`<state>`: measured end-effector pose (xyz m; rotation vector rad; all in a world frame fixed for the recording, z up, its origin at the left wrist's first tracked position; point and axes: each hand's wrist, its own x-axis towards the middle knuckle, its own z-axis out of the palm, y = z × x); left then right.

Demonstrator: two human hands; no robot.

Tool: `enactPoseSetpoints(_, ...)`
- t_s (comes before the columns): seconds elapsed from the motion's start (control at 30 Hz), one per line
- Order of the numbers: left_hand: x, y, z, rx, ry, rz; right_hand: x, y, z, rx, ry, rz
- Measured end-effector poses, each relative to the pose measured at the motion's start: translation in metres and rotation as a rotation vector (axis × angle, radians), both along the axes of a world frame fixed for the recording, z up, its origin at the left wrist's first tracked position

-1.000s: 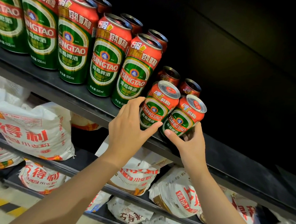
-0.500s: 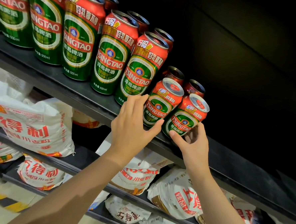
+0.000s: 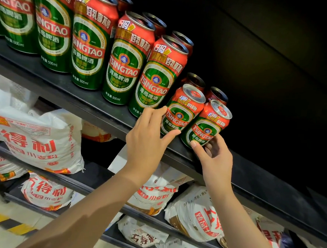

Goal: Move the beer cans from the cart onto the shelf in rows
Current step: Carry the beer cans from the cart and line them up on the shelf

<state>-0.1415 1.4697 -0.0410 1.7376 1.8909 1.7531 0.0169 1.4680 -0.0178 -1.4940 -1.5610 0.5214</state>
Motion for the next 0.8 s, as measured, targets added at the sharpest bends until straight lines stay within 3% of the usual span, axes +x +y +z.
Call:
enactPoseSetpoints(0.6, -0.004, -0.004, 0.003, -0.078, 0.068, -0.047, -0.003, -0.001, 0.005, -0.044, 0.017, -0.029)
enactPoseSetpoints(0.8, -0.018, -0.048, 0.011, -0.345, 0.232, -0.233, -0.013, -0.038, 0.021, -0.168, -0.039, -0.083)
